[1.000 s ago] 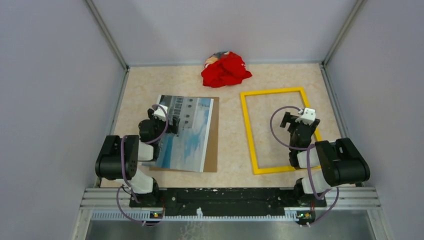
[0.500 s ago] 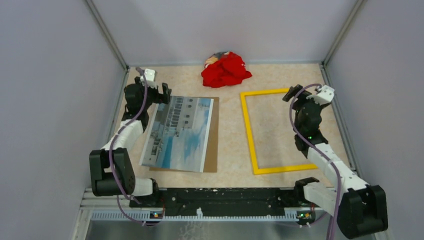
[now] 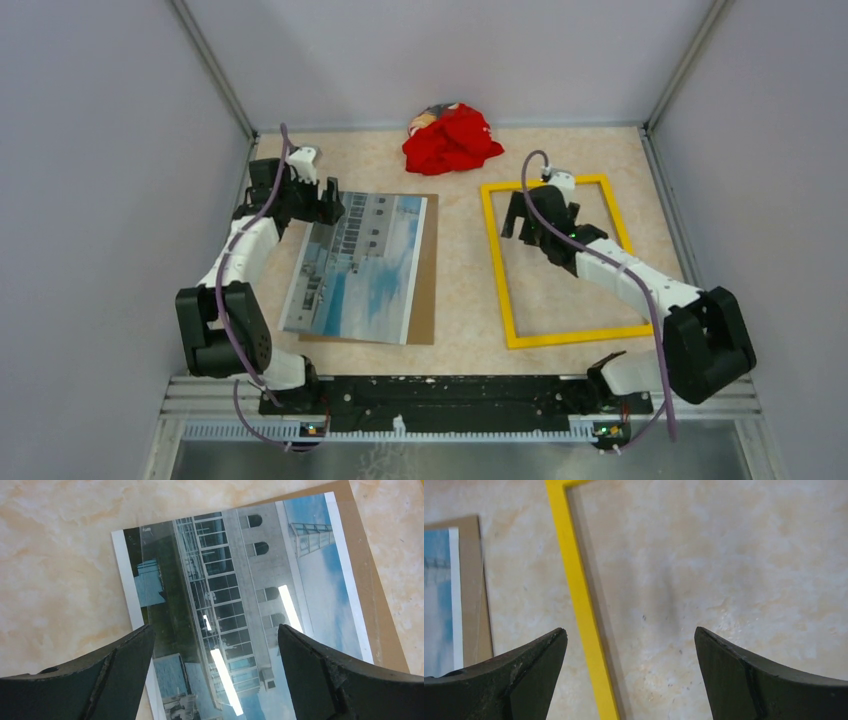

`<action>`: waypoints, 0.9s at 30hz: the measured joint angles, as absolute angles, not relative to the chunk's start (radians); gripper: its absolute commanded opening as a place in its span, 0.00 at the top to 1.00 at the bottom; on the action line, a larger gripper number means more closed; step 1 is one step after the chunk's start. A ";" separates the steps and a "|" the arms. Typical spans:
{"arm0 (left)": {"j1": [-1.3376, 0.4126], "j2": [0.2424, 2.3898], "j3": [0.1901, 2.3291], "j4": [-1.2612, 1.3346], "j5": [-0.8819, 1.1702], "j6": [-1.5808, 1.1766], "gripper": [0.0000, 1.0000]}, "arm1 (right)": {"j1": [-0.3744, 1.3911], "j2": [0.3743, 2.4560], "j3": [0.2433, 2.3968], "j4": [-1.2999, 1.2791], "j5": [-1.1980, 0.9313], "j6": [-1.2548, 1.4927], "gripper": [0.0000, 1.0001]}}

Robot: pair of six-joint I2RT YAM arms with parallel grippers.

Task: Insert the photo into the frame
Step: Turn over the photo frame at the center of the board.

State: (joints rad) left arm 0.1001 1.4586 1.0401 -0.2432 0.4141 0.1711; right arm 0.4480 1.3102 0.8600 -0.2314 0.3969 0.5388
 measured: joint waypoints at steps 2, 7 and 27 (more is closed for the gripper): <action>0.102 1.459 1.051 -0.286 0.424 0.184 0.01 | 0.493 1.342 0.866 -0.255 0.375 0.524 0.01; 0.103 1.456 1.065 -0.349 0.439 0.209 0.01 | 0.533 1.390 0.866 -0.270 0.299 0.497 0.04; 0.103 1.394 1.065 -0.470 0.483 0.292 0.01 | 0.682 1.641 0.904 -0.276 0.311 0.465 0.59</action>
State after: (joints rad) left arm 0.1032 1.3941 1.0649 -0.4702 0.4828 0.2920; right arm 0.6819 1.6405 0.9039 -0.2756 0.3115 0.4648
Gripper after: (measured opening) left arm 0.987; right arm 0.524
